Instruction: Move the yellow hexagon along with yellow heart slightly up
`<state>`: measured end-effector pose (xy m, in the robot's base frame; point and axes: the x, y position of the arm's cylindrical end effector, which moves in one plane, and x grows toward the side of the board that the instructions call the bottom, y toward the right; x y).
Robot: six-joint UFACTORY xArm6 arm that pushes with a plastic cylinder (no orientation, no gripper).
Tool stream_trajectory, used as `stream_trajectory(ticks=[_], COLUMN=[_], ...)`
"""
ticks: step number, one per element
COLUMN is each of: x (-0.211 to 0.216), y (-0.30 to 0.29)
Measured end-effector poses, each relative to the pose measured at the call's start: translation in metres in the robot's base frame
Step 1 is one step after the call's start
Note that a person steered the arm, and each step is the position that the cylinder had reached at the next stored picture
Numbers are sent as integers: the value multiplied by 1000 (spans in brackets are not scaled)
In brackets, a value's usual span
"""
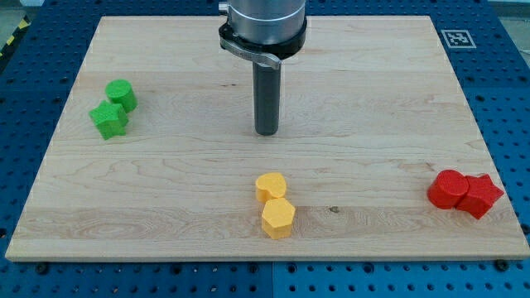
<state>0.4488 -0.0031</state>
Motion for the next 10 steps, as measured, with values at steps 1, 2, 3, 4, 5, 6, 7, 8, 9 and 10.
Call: stream_trajectory(ticks=[1, 2, 3, 4, 5, 6, 7, 8, 9, 10], x=[0, 4, 6, 28, 73, 74, 112, 162, 167, 170], y=[0, 3, 10, 58, 85, 85, 87, 87, 86, 77])
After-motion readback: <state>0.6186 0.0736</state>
